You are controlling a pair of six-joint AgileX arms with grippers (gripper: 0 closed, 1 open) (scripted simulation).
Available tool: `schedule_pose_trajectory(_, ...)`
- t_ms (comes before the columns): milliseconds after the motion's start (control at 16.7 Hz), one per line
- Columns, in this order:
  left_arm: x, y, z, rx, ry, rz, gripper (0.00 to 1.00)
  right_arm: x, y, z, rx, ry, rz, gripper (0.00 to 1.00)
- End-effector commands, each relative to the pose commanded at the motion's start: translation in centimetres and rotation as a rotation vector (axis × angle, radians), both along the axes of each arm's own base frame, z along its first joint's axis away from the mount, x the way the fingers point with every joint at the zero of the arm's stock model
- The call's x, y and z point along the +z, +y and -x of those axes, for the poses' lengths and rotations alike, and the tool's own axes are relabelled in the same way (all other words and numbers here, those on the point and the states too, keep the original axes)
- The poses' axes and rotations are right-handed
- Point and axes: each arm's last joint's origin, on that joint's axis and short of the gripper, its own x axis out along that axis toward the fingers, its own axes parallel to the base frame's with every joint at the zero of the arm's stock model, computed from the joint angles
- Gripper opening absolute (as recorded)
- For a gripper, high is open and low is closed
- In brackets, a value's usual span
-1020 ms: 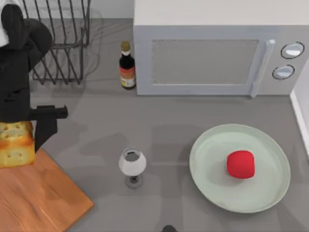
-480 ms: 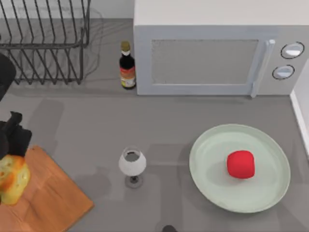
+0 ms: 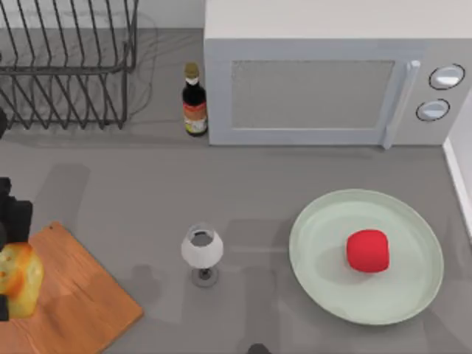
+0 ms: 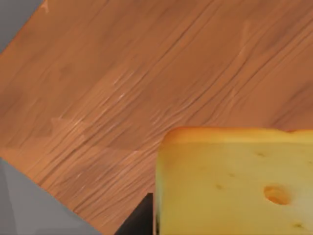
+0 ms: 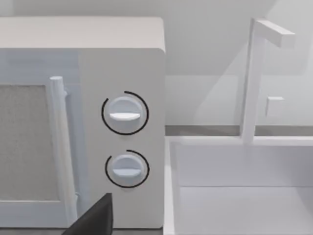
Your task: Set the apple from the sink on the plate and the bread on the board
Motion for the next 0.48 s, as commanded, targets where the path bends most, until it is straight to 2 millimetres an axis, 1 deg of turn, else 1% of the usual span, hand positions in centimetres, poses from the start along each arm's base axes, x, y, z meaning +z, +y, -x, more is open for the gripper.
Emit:
schedule_pose_trajectory(180, -0.1, -0.1, 0.0, -0.008, 0.004, -0.002, 0.0, 0.0, 0.0, 0.0, 0.0, 0.0, 0.0, 1.0)
schedule_pose_trajectory(480, -1.7, -0.1, -0.1, -0.007, 0.0, -0.002, 0.0, 0.0, 0.0, 0.0, 0.0, 0.0, 0.0, 1.0)
